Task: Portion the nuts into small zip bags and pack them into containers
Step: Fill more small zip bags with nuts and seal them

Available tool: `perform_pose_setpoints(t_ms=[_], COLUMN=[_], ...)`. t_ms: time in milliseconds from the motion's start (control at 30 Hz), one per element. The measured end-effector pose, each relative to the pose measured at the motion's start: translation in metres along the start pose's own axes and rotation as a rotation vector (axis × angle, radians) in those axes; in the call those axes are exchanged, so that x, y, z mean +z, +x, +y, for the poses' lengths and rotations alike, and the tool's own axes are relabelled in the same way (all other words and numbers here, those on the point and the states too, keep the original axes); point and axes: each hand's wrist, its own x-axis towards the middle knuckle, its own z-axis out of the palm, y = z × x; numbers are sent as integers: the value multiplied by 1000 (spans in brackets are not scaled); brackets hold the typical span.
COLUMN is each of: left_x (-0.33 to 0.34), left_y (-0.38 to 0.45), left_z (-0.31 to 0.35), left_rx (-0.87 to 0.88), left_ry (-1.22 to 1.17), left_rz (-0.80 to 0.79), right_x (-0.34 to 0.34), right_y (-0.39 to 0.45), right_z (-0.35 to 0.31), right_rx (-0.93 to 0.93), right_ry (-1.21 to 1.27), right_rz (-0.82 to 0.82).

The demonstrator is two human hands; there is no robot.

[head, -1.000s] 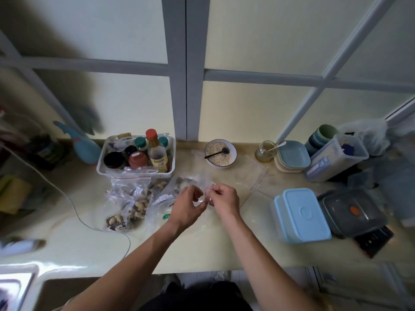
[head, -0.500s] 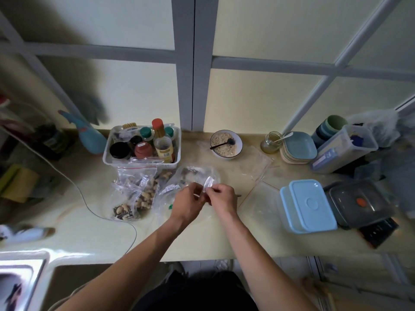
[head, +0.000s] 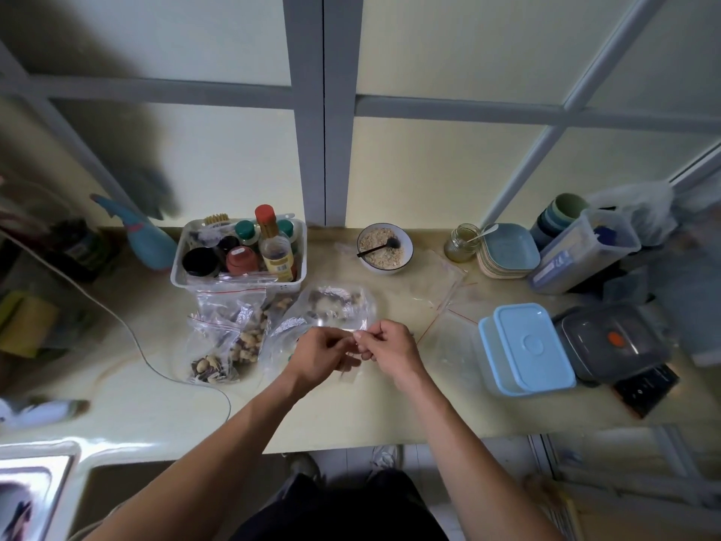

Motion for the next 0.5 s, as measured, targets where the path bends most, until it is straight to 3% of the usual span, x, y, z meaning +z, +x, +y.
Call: perform_pose_setpoints(t_ms=[233,333,500], left_x=[9,-1,-28], left_y=[-9,-8,-6], left_z=[10,7,1], left_rx=[2,-26,72], left_ry=[94,150,514], left_rz=[108,278,342], right_x=[1,-6,-14], right_y=[-1,-2,-2], right_z=[-18,-21,-15], right_rx=[-6,1,-130], right_ry=[-169,-299,-640], right_rz=[-24,0,0])
